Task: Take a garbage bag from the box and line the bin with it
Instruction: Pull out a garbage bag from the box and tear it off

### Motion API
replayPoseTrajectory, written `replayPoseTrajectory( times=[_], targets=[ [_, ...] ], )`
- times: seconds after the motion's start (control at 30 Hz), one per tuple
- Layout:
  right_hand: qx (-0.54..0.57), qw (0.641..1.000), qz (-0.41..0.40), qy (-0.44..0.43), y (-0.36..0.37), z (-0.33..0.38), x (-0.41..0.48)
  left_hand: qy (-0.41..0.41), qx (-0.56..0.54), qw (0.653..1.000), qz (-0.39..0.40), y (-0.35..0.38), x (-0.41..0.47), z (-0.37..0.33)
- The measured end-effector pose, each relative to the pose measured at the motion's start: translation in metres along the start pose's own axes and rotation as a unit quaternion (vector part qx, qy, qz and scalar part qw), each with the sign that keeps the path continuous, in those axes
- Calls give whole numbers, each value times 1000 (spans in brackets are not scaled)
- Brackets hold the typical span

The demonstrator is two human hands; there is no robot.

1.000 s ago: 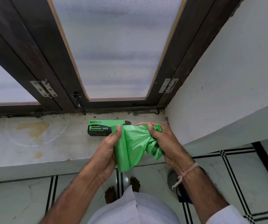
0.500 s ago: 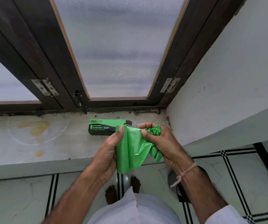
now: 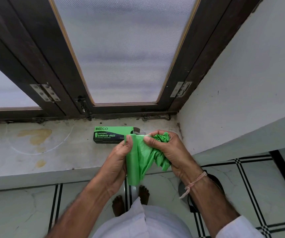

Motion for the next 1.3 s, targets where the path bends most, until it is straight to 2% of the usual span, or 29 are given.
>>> replayPoseTrajectory(
  times=[0.33,0.4,0.5,0.8,1.07,1.13,1.3],
  targets=[
    [-54,997,-35,-53,4,-4,-1,-16,10,1000,13,4,2,3],
    [-54,995,-49,-60,5,-6,0,-18,-13,1000,-8,5,2,4],
    [-42,995,-65,-63,6,-7,0,-23,-57,998,-33,7,2,6],
    [28,994,-97,-51,18,-10,1,-51,-187,981,-26,19,3,7],
    [52,992,-111,-43,15,-12,-1,-18,-184,981,-61,10,14,7],
    [53,993,-100,-35,11,-13,-1,6,-175,982,-69,6,16,4],
    [-18,1000,14,-13,10,-10,-5,30,-142,986,-87,4,17,0]
  ],
)
Point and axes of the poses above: each hand's wrist, its own x-axis towards the middle knuckle, its own y-axis out of the palm, z = x × y, the point moved 2 cm from there along x, towards the middle knuckle, and after that the axes turned 10 degrees about -x, right-handed, at the moved point
